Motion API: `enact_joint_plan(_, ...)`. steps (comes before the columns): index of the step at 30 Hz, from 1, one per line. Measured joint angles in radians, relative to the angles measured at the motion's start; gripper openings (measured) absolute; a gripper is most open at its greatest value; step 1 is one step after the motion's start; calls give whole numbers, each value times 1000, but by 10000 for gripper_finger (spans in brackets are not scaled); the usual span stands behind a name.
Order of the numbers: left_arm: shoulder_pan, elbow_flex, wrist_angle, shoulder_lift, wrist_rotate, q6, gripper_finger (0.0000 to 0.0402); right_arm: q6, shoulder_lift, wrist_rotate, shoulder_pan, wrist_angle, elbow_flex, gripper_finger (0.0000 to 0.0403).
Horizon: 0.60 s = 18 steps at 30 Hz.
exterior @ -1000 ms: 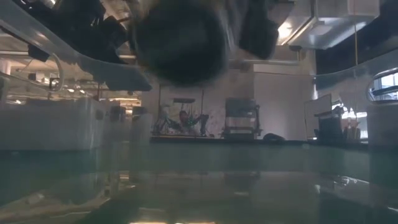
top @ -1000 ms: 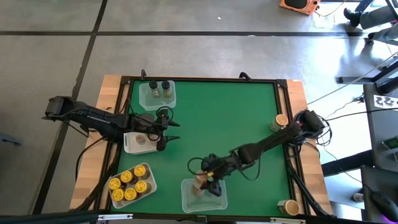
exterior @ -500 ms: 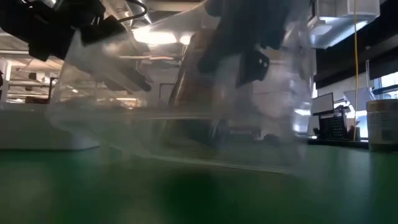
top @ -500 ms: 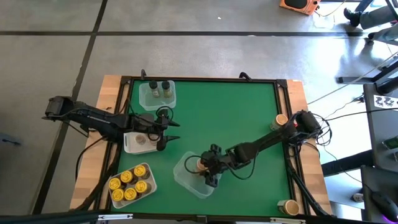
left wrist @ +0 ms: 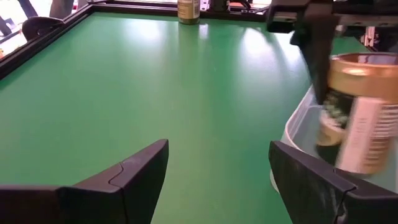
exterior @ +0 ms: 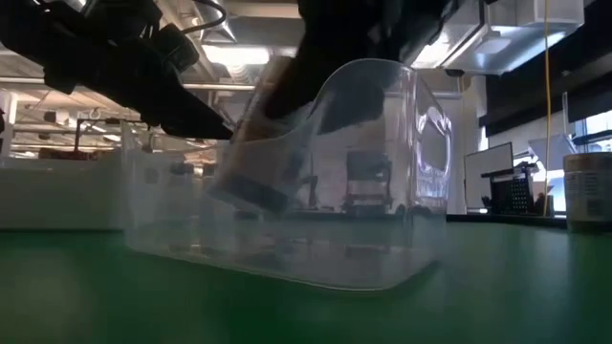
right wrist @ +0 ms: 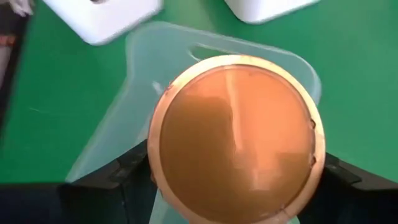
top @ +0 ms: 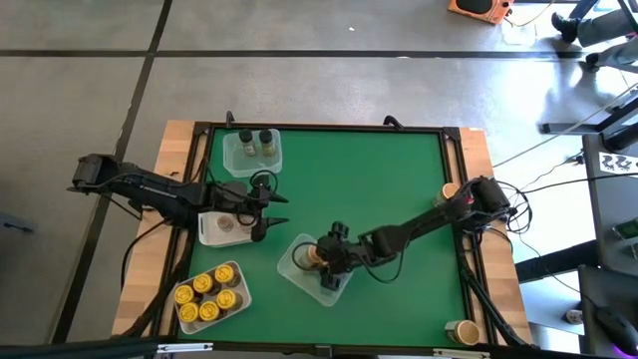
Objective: Sort spices by type
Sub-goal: Put the golden spice bottle into the bottom transparent bin
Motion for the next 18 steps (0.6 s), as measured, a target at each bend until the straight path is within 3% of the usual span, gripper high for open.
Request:
enact_joint_plan(10,0,0,-3,0,0,1,276,-4,8,80,-46,-77,0,291)
enact_joint_plan(18,0,0,-5,0,-1,4,276,-4,8,61,-53,-71,0,293)
